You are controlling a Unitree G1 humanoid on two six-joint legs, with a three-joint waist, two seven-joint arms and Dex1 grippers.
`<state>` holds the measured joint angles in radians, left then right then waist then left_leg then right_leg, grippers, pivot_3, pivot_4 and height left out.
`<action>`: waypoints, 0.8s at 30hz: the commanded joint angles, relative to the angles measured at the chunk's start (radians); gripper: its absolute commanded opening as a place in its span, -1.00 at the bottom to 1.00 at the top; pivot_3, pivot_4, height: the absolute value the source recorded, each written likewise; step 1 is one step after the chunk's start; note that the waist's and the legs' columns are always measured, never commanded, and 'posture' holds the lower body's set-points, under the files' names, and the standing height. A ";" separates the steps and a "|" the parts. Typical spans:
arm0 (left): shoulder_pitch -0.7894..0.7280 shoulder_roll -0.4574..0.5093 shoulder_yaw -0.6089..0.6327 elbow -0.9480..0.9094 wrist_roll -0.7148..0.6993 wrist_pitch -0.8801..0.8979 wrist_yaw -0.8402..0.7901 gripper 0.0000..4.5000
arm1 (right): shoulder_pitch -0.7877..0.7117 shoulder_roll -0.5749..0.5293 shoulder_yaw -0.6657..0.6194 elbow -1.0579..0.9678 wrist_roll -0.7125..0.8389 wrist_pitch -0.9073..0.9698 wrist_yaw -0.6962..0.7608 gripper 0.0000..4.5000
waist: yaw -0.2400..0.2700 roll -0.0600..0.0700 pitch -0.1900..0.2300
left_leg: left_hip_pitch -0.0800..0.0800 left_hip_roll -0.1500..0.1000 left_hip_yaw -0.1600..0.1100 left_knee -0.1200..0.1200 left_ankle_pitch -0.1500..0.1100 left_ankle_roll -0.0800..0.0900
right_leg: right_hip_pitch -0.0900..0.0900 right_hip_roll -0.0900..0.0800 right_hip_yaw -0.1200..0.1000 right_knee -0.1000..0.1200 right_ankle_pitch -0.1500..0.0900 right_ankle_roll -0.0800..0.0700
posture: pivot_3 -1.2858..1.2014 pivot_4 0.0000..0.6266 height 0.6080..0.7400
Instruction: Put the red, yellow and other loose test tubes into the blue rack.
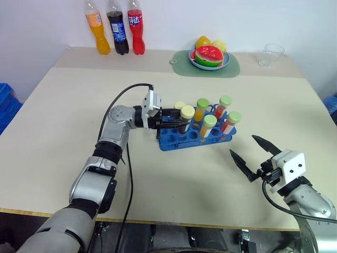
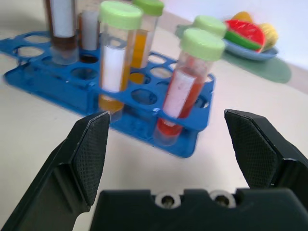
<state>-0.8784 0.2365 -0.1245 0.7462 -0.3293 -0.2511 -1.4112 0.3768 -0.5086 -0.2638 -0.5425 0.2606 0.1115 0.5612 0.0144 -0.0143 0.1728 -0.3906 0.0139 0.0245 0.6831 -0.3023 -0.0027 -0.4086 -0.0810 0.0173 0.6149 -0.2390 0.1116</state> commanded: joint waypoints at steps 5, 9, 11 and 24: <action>0.035 -0.006 -0.005 -0.041 0.005 0.057 -0.031 -0.65 | 0.137 -0.027 -0.071 -0.112 0.054 0.018 0.051 0.87 | -0.002 0.000 0.000 | 0.001 0.000 0.000 0.000 0.000 0.000 | 0.001 0.000 0.000 0.000 0.000 0.000 | 0.03 -0.52 1.00; 0.042 -0.006 -0.007 -0.053 0.008 0.078 -0.043 -0.65 | 0.157 -0.026 -0.093 -0.124 0.066 0.024 0.050 0.87 | -0.002 0.000 0.000 | 0.001 0.000 0.000 0.000 0.000 0.000 | 0.001 0.000 0.000 0.000 0.000 0.000 | 0.03 -0.52 1.00; 0.041 -0.003 -0.005 -0.055 0.009 0.091 -0.045 -0.65 | 0.161 -0.024 -0.101 -0.129 0.069 0.028 0.050 0.87 | -0.002 0.000 0.000 | 0.001 0.000 0.000 0.000 0.000 0.000 | 0.001 0.000 0.000 0.000 0.000 0.000 | 0.03 -0.52 1.00; 0.047 -0.015 0.000 -0.041 0.014 0.106 -0.047 -0.65 | 0.104 -0.032 -0.077 -0.201 0.068 0.129 0.002 0.87 | -0.002 0.000 -0.001 | 0.001 0.000 0.000 0.000 0.000 0.000 | 0.001 0.000 0.000 0.000 0.000 0.000 | 0.03 -0.52 1.00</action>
<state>-0.8537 0.2260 -0.1105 0.7004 -0.3356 -0.1574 -1.4494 0.4923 -0.5293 -0.3387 -0.6792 0.3192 0.2237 0.5772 0.0127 -0.0146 0.1722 -0.3897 0.0141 0.0242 0.6831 -0.3025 -0.0025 -0.4079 -0.0810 0.0173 0.6148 -0.2393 0.1112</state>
